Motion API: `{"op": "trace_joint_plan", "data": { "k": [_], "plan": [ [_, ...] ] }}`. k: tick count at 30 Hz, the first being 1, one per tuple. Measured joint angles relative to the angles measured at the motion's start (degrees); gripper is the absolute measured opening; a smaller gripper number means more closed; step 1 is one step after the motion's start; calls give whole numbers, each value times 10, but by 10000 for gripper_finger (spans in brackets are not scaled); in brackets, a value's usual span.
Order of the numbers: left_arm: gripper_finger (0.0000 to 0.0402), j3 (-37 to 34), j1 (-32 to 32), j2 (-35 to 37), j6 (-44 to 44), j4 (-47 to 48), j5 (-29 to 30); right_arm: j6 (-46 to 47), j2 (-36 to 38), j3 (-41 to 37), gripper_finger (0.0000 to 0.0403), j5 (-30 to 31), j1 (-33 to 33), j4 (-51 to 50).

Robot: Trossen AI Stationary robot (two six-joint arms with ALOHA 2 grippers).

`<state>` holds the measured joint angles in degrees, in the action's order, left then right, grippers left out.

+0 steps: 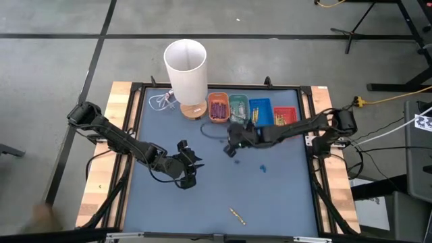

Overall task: Sort crayons
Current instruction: Put the yellow crayon into the blue bin

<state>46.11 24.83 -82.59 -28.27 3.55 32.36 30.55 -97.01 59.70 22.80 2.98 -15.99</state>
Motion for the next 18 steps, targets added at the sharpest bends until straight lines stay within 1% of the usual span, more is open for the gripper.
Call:
{"op": "trace_joint_plan", "data": {
  "k": [4,8,11,18],
  "plan": [
    [94,0,0,0,0,0,0,0,0,0,120,-10,58,-6],
    [94,0,0,0,0,0,0,0,0,0,120,-61,116,-6],
    [94,0,0,0,0,0,0,8,0,0,120,-87,160,-6],
    [94,0,0,0,0,0,0,15,0,0,120,-89,259,-1]
  ]
}}
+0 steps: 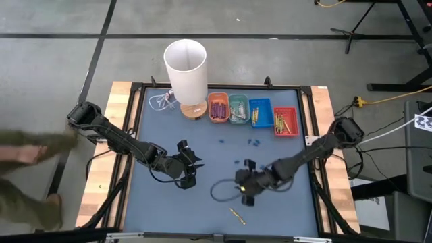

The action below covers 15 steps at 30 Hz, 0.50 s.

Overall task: Sort crayons
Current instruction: Put the yellow crayon into the blue bin

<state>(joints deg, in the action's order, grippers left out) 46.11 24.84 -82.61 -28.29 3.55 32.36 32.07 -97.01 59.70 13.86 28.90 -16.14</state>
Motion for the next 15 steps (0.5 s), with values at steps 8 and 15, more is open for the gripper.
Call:
{"op": "trace_joint_plan", "data": {
  "k": [8,15],
  "plan": [
    [94,0,0,0,0,0,0,111,0,0,120,0,86,29],
    [94,0,-1,0,3,-2,0,116,-42,0,120,58,145,143]
  ]
}}
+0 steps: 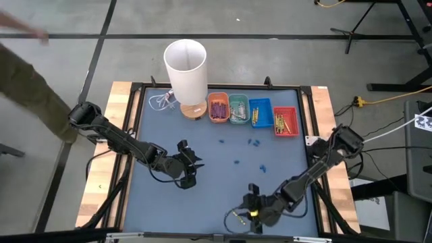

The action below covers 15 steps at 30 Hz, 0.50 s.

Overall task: Sort crayons
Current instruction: Put the yellow crayon into the blue bin

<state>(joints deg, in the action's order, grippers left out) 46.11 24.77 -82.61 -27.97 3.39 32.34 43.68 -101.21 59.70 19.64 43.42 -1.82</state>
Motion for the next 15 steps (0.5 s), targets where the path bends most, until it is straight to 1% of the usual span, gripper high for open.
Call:
{"op": "trace_joint_plan", "data": {
  "k": [6,15],
  "plan": [
    [94,0,0,0,0,-1,0,0,-44,0,120,4,27,69],
    [94,0,0,0,1,-1,0,-4,-75,0,120,8,35,76]
  ]
}}
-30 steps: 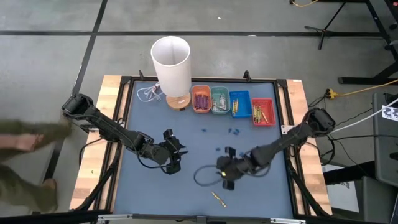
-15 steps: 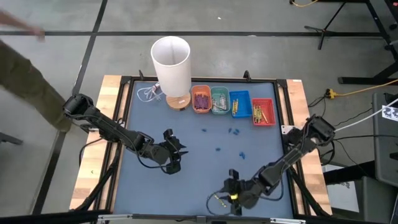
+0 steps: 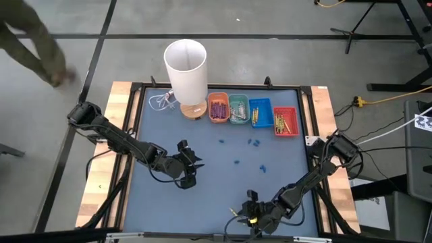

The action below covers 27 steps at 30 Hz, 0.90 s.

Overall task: Sort crayons
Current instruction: Put the yellow crayon into the blue bin

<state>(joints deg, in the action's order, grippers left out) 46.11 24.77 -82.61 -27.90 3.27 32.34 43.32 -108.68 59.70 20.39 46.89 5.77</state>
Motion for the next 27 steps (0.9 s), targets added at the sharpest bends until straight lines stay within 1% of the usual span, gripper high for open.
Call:
{"op": "trace_joint_plan", "data": {
  "k": [3,7,11,27],
  "plan": [
    [94,0,0,0,0,0,0,-3,0,0,120,17,0,0],
    [94,0,0,0,0,0,0,-3,0,0,120,58,0,-3],
    [94,0,0,0,0,1,0,-3,0,0,120,71,0,-15],
    [94,0,0,0,0,1,0,-2,0,0,120,75,0,-14]
  ]
}}
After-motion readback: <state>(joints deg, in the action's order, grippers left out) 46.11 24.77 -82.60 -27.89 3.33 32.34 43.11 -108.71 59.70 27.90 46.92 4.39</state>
